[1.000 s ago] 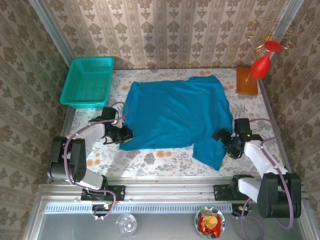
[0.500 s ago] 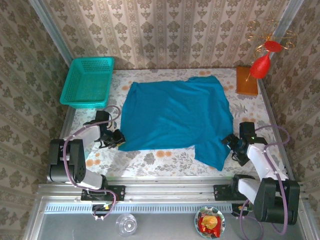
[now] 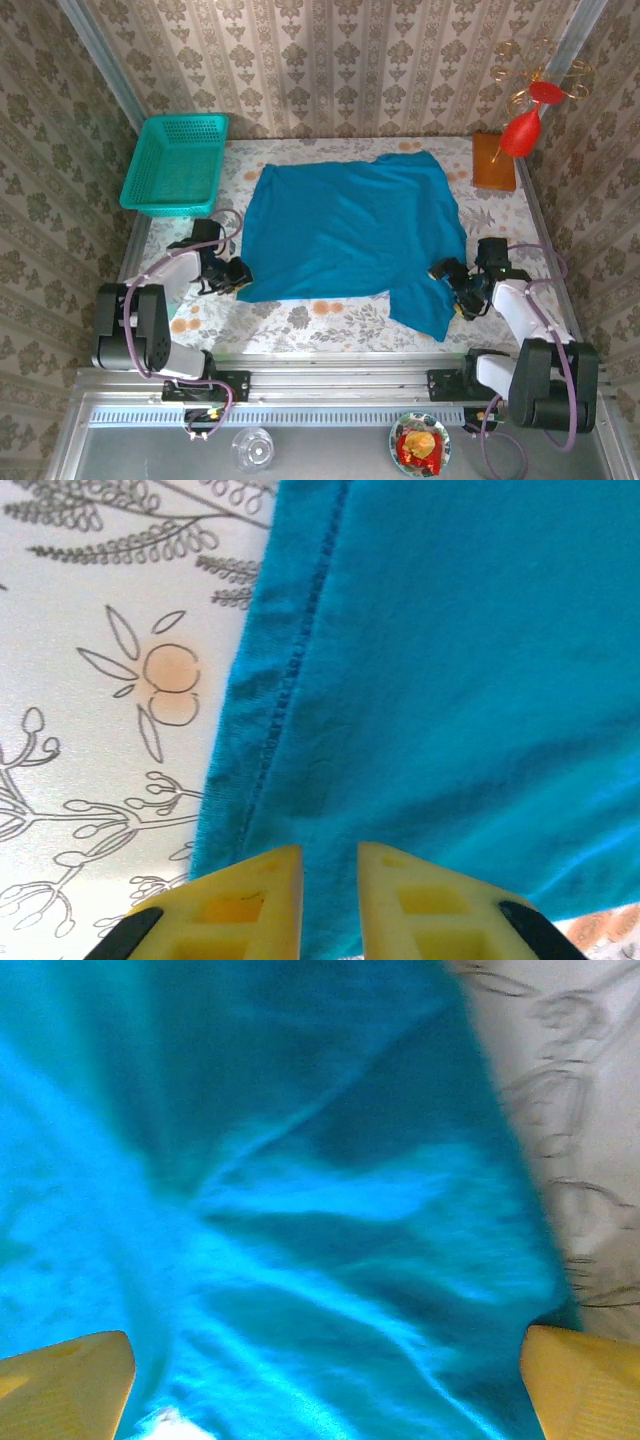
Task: Fold the inside-out t-shirt
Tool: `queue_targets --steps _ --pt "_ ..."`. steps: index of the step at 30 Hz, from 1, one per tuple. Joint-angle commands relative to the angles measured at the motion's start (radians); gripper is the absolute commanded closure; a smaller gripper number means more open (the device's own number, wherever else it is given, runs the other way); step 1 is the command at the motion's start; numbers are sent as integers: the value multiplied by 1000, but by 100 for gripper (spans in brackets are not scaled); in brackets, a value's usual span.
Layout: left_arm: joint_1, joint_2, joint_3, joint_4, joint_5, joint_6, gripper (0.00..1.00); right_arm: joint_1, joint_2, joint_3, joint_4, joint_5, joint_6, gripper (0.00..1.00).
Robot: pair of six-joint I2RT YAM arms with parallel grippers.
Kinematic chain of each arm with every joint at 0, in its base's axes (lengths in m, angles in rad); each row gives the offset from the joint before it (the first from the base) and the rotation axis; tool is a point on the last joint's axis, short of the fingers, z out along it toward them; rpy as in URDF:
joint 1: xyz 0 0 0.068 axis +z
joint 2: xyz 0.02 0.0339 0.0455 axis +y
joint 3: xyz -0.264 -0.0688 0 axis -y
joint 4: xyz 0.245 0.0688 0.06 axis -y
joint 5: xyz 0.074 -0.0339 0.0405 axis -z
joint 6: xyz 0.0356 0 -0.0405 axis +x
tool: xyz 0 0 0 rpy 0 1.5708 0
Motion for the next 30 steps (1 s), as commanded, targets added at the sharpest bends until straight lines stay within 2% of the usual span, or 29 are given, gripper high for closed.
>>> queue_targets --steps 1,5,10,12,15,20,24,28,30 --pt "12 19 -14 -27 -26 -19 77 -11 40 28 -99 162 19 0" --pt "32 -9 -27 -45 -50 -22 77 -35 63 63 -187 295 56 0" --pt "40 -74 -8 -97 -67 -12 77 -33 8 101 -244 323 38 0" --pt "36 -107 21 -122 -77 -10 76 -22 -31 109 -235 277 1 0" --pt "23 -131 68 -148 -104 6 73 10 -67 126 -195 137 -45 4" --pt "-56 -32 158 -135 -66 32 77 141 -4 154 -23 -92 -45 7" --pt "-134 79 201 -74 -27 19 81 244 152 239 50 -142 -71 9" --pt "-146 156 163 -3 -37 -21 84 293 312 281 113 -162 -55 9" --pt "-141 173 133 3 -53 -29 84 293 362 276 111 -116 -36 9"
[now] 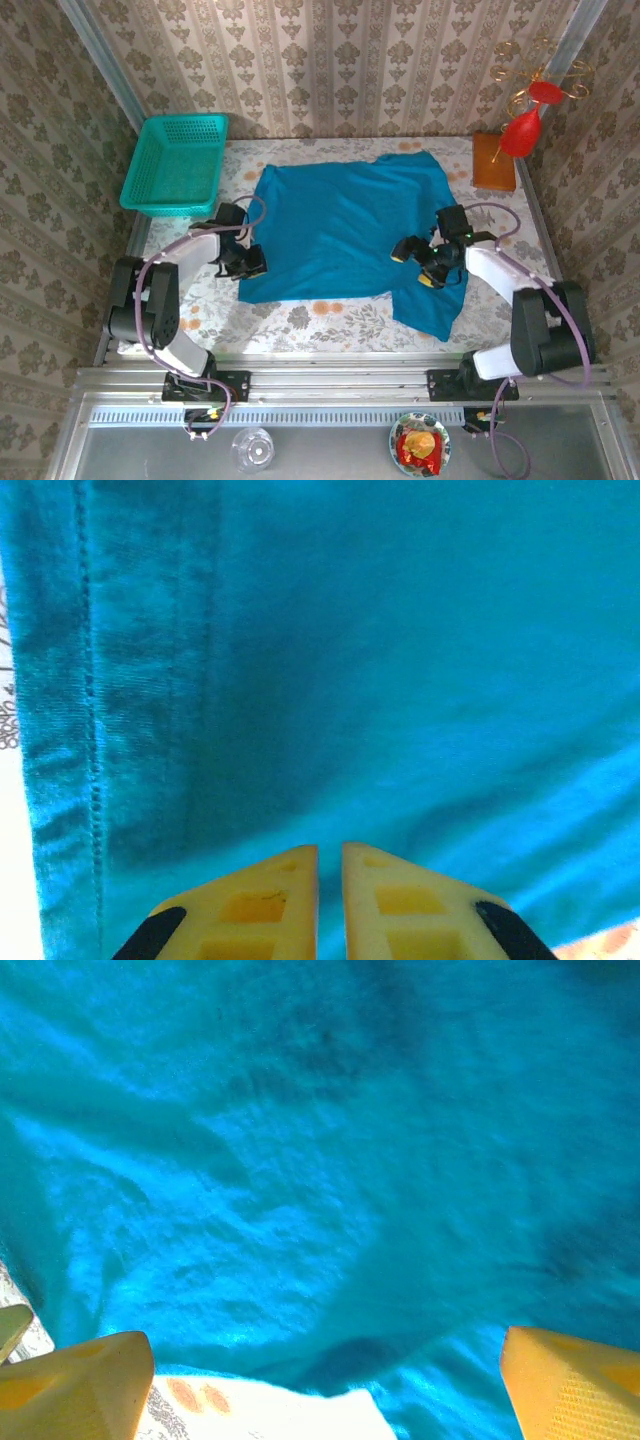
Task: Fold the inside-out t-shirt
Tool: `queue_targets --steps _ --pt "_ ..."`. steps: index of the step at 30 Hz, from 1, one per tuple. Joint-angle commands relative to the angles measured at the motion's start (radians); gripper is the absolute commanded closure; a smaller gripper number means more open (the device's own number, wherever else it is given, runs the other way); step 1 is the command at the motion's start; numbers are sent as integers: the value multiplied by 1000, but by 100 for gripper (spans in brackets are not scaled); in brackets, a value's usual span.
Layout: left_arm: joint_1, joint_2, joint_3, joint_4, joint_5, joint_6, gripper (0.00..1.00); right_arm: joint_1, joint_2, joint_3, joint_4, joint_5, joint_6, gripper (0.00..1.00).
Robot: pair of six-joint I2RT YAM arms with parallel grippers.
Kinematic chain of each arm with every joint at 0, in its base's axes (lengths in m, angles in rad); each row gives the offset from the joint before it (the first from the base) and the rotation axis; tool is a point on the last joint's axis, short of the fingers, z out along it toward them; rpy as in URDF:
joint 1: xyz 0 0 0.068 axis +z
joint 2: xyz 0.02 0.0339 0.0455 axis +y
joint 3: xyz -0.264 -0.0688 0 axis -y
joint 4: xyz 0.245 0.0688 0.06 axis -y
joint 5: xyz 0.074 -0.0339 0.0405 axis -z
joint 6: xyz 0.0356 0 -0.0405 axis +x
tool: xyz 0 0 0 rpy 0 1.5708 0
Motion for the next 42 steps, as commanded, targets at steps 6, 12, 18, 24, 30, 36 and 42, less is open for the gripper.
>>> queue_targets --steps 6,12,18,24,30,36,42 --pt "37 -51 -168 26 -32 -72 83 -5 82 -67 -61 148 87 6" --pt "49 -160 -298 27 -39 -161 80 -4 -103 -197 -141 208 182 1" --pt "49 -210 -323 34 -11 -175 80 -4 -220 -259 -146 175 198 2" --pt "49 -215 -93 -51 -47 -49 77 -3 -230 -132 -134 170 99 5" --pt "41 3 261 -116 -65 137 76 -3 -144 36 -166 144 -17 8" --pt "5 314 729 -253 -213 283 75 -3 -57 176 -195 150 -53 9" --pt "-45 639 1175 -383 -341 402 75 -3 56 282 -185 142 -58 10"
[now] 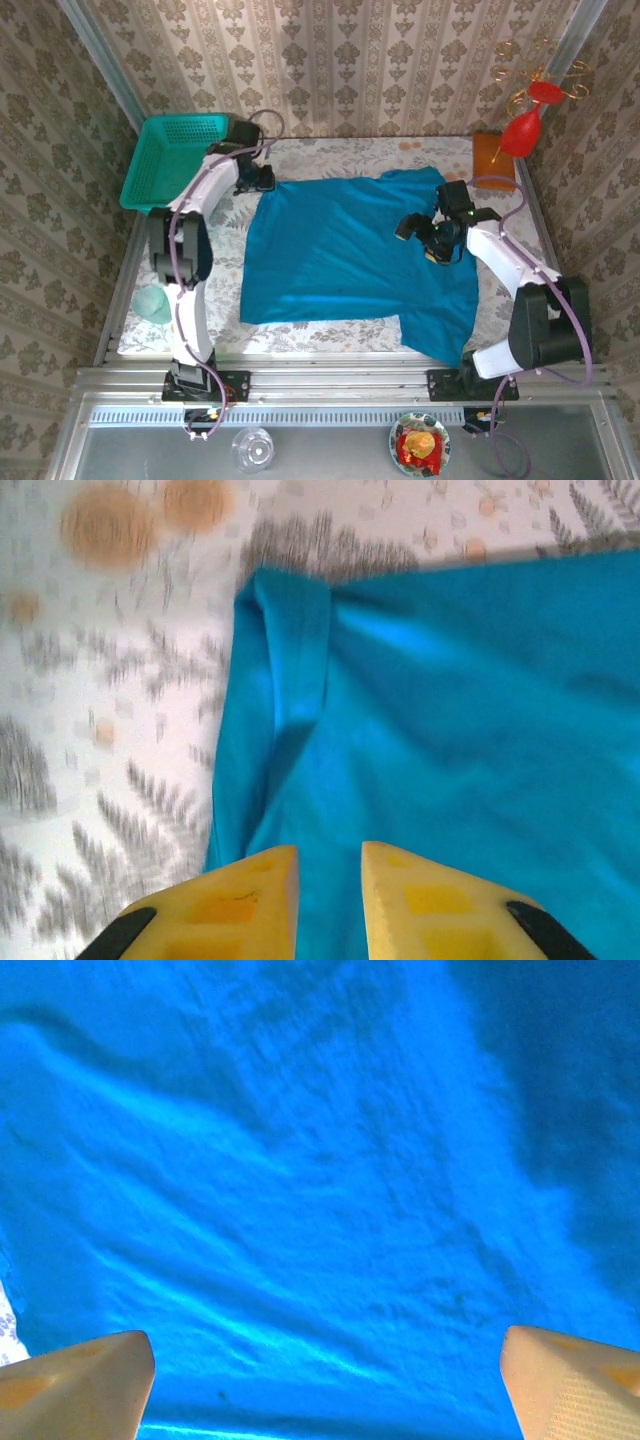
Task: Fold the inside-out t-shirt
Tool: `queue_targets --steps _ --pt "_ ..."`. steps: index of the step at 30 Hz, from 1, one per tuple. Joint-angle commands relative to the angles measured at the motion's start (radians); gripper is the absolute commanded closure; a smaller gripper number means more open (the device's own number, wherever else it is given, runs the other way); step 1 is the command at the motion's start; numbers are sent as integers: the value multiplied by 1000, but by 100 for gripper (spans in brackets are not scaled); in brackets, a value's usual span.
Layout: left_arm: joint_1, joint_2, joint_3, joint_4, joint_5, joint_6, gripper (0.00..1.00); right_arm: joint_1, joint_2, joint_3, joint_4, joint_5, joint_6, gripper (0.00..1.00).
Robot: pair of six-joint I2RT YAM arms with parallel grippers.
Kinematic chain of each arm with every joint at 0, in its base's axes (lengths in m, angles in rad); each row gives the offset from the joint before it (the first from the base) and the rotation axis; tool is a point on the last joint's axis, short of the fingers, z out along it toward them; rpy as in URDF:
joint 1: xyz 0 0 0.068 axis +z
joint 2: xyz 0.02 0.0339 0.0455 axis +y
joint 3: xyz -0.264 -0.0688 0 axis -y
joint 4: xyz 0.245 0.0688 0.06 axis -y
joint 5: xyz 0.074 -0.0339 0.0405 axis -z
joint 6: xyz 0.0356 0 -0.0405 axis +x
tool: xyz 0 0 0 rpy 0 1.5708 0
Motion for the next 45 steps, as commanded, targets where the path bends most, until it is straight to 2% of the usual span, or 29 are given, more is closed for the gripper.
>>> queue_targets --steps 1,5,8,11,14,23,29,34,39,42,45 --pt "-31 149 201 -157 -122 129 75 -3 53 62 -32 2 -23 10" --pt "-58 336 474 -256 -227 203 74 -2 130 127 -27 -16 -20 11" --pt "-75 408 554 -259 -311 257 72 1 181 168 -19 -23 -21 11" --pt "-86 440 563 -222 -395 301 67 6 232 208 -6 -29 -13 11" --pt "-92 464 564 -189 -439 332 65 16 278 242 7 -42 -1 11" --pt "-95 499 571 -115 -533 385 68 56 419 371 37 -58 15 12" --pt "-95 517 611 -93 -521 390 69 56 537 483 85 -81 28 12" --pt "-95 530 618 -89 -437 395 77 54 657 613 84 -84 39 13" --pt "-92 546 636 -118 -399 397 85 41 747 718 68 -64 56 13" --pt "-86 531 636 -136 -368 383 95 32 776 741 65 -34 73 13" --pt "-61 492 630 -163 -286 319 100 25 789 738 56 22 92 13"
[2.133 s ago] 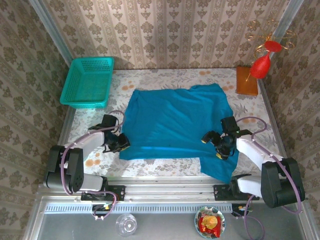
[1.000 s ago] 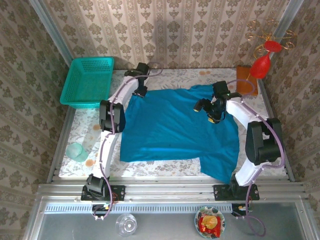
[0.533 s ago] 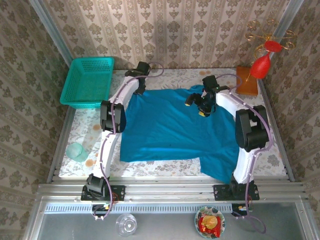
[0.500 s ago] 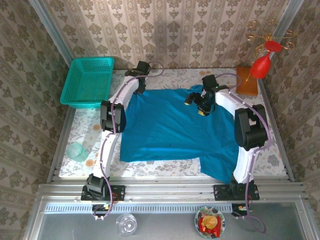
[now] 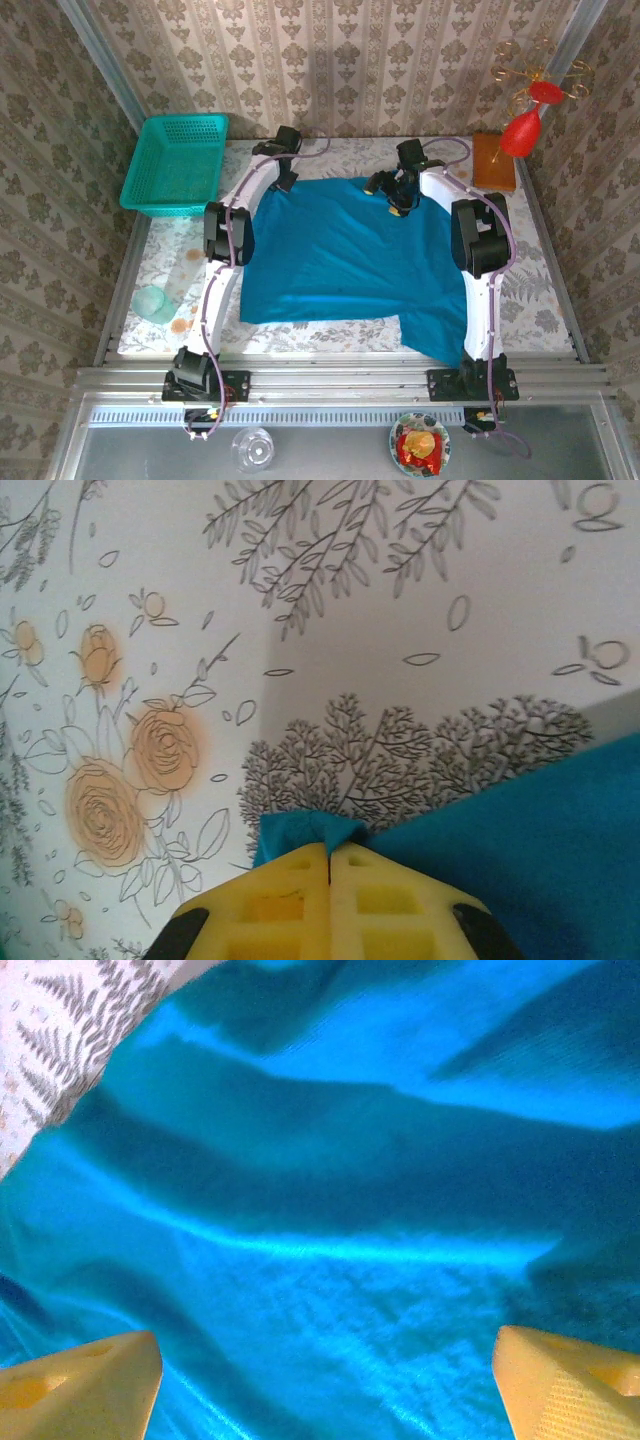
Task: Fold the inside-out t-shirt
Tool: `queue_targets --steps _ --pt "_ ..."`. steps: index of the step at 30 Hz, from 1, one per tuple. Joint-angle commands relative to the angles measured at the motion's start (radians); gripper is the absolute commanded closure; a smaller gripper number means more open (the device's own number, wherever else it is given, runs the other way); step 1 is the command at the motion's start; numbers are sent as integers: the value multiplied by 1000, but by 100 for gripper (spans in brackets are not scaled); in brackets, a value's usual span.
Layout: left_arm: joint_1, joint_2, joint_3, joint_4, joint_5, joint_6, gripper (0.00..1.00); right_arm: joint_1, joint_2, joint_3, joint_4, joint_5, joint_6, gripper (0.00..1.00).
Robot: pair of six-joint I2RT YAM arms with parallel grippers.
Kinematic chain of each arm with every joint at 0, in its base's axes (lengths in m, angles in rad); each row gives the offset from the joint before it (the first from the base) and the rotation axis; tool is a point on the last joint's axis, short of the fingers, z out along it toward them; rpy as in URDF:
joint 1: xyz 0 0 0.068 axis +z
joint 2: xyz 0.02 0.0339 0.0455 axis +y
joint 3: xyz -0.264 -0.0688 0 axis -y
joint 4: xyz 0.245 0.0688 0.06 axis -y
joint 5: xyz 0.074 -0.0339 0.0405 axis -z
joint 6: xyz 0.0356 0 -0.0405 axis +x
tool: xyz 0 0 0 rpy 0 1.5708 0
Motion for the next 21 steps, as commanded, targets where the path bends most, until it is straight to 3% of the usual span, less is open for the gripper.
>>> queue_targets --steps 1,11,19,21 --pt "42 -60 20 -61 129 -84 100 -12 27 25 -69 94 31 13" --pt "214 -220 -169 101 666 -476 100 -15 24 -34 -84 173 26 13" --pt "247 -210 -172 175 741 -574 100 -16 21 -37 -92 182 18 13" --pt "251 -183 -139 166 741 -585 94 -16 21 -36 -90 177 17 13"
